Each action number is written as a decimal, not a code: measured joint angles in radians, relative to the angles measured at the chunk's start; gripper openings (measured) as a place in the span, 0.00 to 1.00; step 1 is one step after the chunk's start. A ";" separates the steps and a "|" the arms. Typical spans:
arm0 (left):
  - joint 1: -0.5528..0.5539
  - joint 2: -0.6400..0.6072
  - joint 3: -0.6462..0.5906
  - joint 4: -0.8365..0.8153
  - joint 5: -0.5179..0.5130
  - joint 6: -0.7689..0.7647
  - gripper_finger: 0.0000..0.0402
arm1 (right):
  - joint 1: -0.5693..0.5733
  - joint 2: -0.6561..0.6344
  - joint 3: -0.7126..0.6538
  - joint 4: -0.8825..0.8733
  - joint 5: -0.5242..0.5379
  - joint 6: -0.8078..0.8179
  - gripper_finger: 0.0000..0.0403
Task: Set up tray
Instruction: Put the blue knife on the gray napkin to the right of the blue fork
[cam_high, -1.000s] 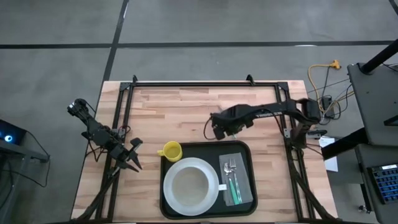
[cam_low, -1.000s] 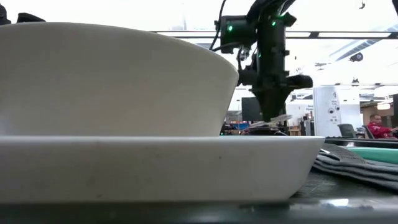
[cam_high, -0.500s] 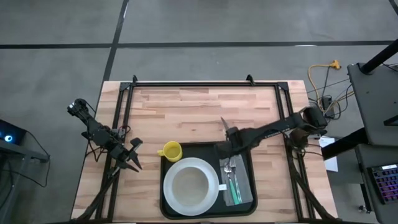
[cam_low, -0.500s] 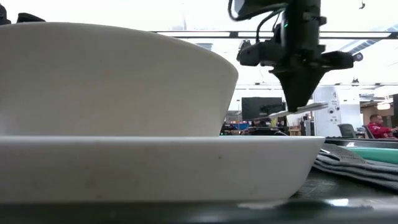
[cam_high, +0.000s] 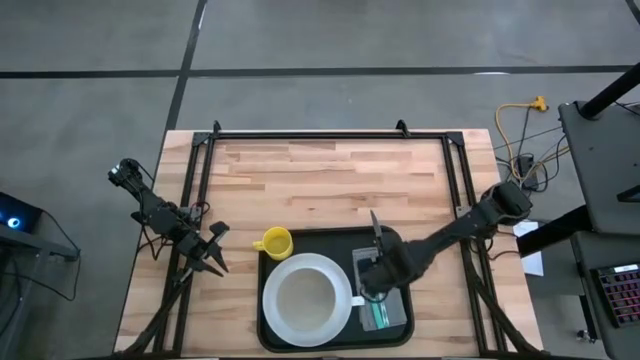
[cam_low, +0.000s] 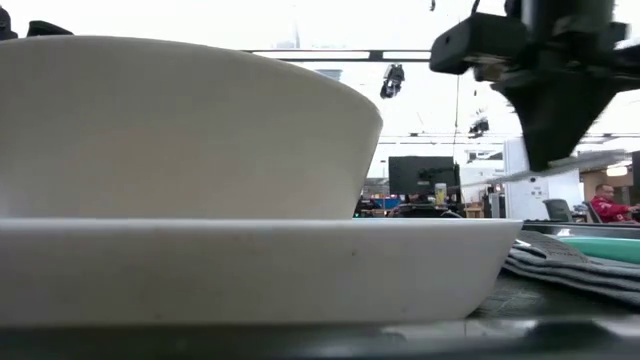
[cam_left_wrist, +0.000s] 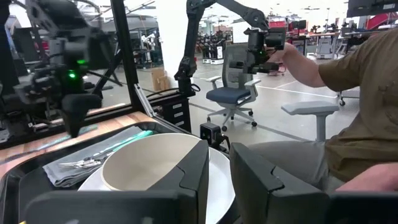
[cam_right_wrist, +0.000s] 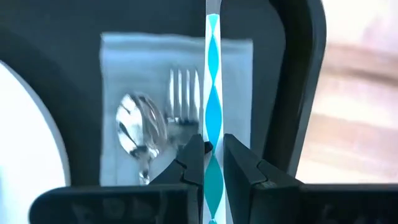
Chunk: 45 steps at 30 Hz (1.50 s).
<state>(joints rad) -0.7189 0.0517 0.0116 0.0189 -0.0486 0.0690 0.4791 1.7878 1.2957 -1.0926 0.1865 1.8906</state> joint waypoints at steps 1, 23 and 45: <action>0.000 0.000 0.000 0.000 0.000 0.000 0.12 | 0.017 0.004 0.000 0.001 0.000 0.025 0.06; 0.000 0.048 0.000 0.000 -0.003 0.000 0.12 | 0.212 0.244 0.183 0.021 -0.037 0.245 0.06; 0.000 0.055 0.000 0.000 -0.003 0.000 0.12 | 0.278 0.256 0.196 -0.030 -0.064 0.320 0.02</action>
<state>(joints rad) -0.7185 0.1066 0.0116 0.0186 -0.0517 0.0689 0.7574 2.0441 1.4915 -1.1227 0.1221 2.2108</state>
